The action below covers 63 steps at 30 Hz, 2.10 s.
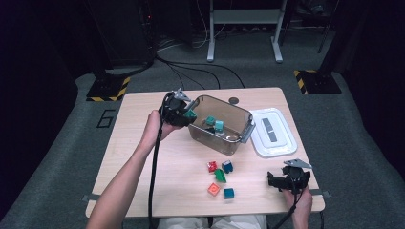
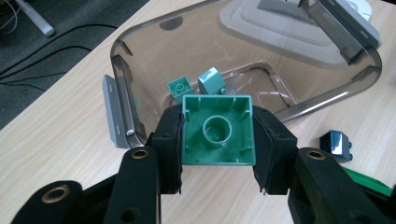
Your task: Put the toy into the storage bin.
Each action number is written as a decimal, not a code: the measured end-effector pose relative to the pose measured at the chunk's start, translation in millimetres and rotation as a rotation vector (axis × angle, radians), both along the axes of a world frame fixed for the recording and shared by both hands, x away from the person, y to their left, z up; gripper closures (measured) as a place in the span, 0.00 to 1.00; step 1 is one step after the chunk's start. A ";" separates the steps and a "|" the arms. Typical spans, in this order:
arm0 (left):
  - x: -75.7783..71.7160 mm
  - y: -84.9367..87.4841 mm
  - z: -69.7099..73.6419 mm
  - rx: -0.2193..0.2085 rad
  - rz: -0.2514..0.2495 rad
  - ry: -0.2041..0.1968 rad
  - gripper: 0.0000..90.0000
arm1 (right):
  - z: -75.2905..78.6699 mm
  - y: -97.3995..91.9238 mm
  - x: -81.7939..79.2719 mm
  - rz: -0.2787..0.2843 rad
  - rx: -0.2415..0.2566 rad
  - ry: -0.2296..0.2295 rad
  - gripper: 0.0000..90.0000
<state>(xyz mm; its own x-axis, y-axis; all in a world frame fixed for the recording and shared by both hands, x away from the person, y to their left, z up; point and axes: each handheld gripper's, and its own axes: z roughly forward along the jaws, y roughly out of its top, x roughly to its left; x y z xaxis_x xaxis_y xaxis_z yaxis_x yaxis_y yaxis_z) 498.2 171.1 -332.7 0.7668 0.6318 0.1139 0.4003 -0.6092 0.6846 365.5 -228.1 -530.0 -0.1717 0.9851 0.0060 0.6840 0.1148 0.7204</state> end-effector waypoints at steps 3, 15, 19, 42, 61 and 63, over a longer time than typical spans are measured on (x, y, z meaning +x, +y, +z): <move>5.4 -2.2 2.6 -0.004 0.007 -0.006 0.65 | 0.0 0.0 0.0 -0.001 0.000 0.000 0.00; 24.9 -15.1 7.1 -0.012 0.019 0.009 0.65 | 0.0 -0.1 0.0 -0.001 0.000 0.000 0.00; 33.2 -20.4 4.0 -0.008 0.028 0.022 0.65 | 0.3 -0.1 -0.1 -0.006 0.002 0.003 0.00; 68.3 -39.5 -25.4 0.037 0.068 0.091 0.65 | 0.2 -0.4 0.0 -0.007 0.001 0.003 0.00; 81.9 -52.5 -45.2 0.054 0.082 0.134 0.65 | 0.3 -0.2 0.0 -0.013 0.003 0.003 0.00; 83.6 -53.1 -47.0 0.057 0.080 0.135 0.65 | 0.3 -0.2 0.0 -0.013 0.004 0.003 0.00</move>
